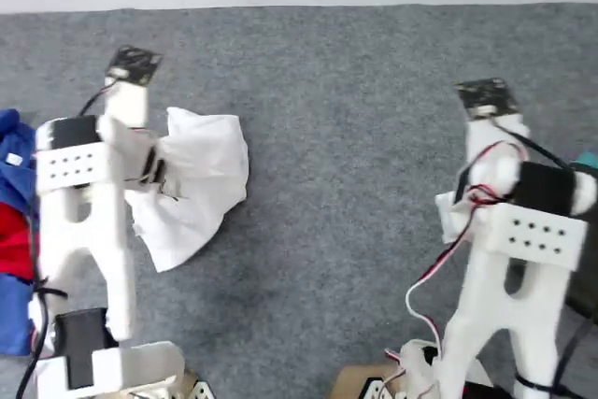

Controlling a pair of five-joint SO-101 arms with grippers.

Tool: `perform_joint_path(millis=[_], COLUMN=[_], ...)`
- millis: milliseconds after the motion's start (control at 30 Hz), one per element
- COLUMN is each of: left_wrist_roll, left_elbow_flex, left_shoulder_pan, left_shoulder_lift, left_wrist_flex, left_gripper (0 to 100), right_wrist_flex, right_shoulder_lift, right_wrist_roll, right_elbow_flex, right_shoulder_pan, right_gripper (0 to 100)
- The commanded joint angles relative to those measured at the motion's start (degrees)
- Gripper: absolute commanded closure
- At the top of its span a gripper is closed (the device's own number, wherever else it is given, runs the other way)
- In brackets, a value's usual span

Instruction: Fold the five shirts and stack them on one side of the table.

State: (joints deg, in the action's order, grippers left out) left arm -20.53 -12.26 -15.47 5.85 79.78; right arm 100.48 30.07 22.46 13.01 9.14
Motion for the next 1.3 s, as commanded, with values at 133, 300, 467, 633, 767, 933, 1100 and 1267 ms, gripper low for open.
perform_joint_path(millis=[133,300,467,633,767,933,1100,1267], left_wrist_roll=[-7.4,-9.8,-9.8,-9.5,-9.5,-9.8,-17.0,-22.8], left_elbow_flex=[2.6,8.9,18.6,24.0,22.6,20.8,21.0,21.2], left_shoulder_pan=[-11.2,-17.4,-15.7,-6.9,1.2,7.9,12.8,16.5], left_shoulder_lift=[-0.2,0.2,0.2,-0.3,-1.8,-8.3,-13.8,-14.6], left_wrist_flex=[-0.1,0.4,6.5,13.2,15.3,15.2,14.9,14.9], left_gripper=[84,84,84,83,83,77,77,77], right_wrist_flex=[2.3,2.3,2.3,2.3,2.3,2.3,2.3,2.3], right_shoulder_lift=[-3.5,-5.6,-5.6,-5.9,-6.1,-6.1,-6.1,-6.1], right_wrist_roll=[-2.0,-4.2,-4.1,-4.1,-4.1,-2.9,-1.0,-1.0], right_elbow_flex=[-0.4,-0.6,-0.6,-0.6,-0.6,-0.4,-0.4,-0.4], right_shoulder_pan=[-4.7,-4.9,-4.8,-4.8,-4.8,-4.6,-4.5,-4.5], right_gripper=[98.7,98.7,98.7,98.7,98.7,98.7,98.7,98.7])
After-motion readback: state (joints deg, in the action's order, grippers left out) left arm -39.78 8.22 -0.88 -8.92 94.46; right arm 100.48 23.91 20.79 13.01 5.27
